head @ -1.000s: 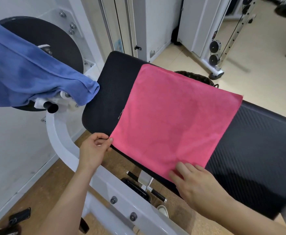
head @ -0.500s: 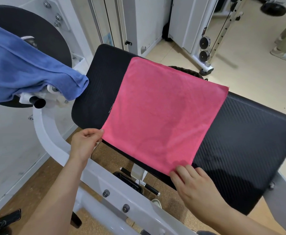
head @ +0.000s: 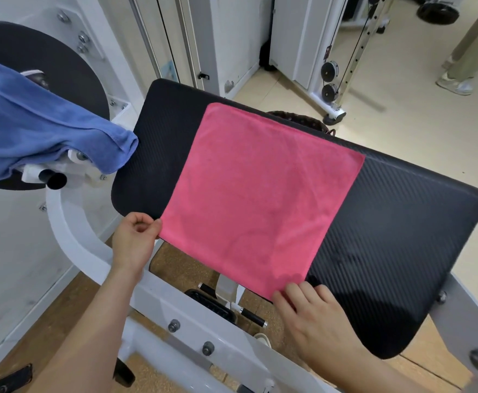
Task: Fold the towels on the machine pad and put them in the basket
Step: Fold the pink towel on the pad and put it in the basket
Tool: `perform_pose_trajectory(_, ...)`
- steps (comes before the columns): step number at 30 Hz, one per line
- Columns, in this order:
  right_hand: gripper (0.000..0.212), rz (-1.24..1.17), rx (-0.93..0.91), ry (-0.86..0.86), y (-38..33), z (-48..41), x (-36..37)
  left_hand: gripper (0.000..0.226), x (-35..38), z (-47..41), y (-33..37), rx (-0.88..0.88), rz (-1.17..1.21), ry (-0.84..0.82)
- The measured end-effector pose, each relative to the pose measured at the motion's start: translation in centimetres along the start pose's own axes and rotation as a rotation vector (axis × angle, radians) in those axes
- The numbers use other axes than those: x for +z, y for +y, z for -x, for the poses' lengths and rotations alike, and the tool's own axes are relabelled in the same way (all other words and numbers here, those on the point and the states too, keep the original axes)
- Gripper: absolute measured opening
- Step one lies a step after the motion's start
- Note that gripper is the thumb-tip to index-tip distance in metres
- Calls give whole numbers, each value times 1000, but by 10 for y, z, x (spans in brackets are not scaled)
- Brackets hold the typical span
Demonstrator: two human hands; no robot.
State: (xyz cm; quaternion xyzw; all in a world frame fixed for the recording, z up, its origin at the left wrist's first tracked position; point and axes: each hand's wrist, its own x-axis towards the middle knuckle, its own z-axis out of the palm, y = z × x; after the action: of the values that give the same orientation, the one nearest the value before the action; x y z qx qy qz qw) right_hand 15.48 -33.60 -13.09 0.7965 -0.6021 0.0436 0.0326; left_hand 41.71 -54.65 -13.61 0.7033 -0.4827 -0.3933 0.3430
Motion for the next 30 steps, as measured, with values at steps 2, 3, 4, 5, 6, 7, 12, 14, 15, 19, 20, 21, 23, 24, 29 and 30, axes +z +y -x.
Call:
perform_pose_trajectory(2, 25, -6, 10, 4, 1, 1, 4, 11, -3, 1, -1, 44, -49, -25)
perform_pose_trajectory(3, 29, -5, -2, 9, 2, 2, 6, 11, -5, 0, -2, 87, -95, -53)
perform_pose_trajectory(4, 33, 2, -22, 18, 2, 2, 7, 11, -7, 0, -4, 137, -139, -101)
perform_pose_trajectory(5, 34, 14, -38, 27, 3, 2, 9, 16, -9, 1, -6, 177, -177, -160)
perform_pose_trajectory(6, 33, 23, -49, 35, 3, 3, 10, 26, -12, 1, -10, 210, -211, -224)
perform_pose_trajectory(7, 34, 22, -50, 33, 4, 3, 11, 38, -15, 1, -15, 237, -248, -268)
perform_pose_trajectory(12, 43, -34, -39, -97, 9, 0, 10, 49, -16, -3, -25, 279, -277, -207)
perform_pose_trajectory(14, 42, -77, -17, -122, 11, -2, 7, 39, -12, -5, -23, 265, -237, -166)
perform_pose_trajectory(15, 38, -104, 5, -119, 11, -4, 4, 37, -11, -5, -22, 260, -227, -157)
perform_pose_trajectory(19, 27, -232, 75, -69, 17, -12, -1, 28, -15, -9, -23, 285, -252, -175)
perform_pose_trajectory(20, 28, -294, 98, -69, 18, -12, -2, 27, -17, -9, -22, 296, -274, -192)
perform_pose_trajectory(21, 32, -366, 112, -77, 20, -13, -3, 27, -20, -9, -20, 304, -303, -216)
perform_pose_trajectory(23, 28, -505, 175, -126, 24, -15, -12, 26, -27, -10, -14, 304, -367, -293)
perform_pose_trajectory(24, 23, -564, 228, -158, 27, -17, -19, 26, -32, -11, -9, 298, -395, -341)
perform_pose_trajectory(29, 20, -794, 451, -248, 51, -26, -55, 28, -61, -10, 32, 204, -204, -537)
perform_pose_trajectory(30, 20, -874, 496, -249, 56, -28, -61, 27, -65, -11, 42, 197, -141, -562)
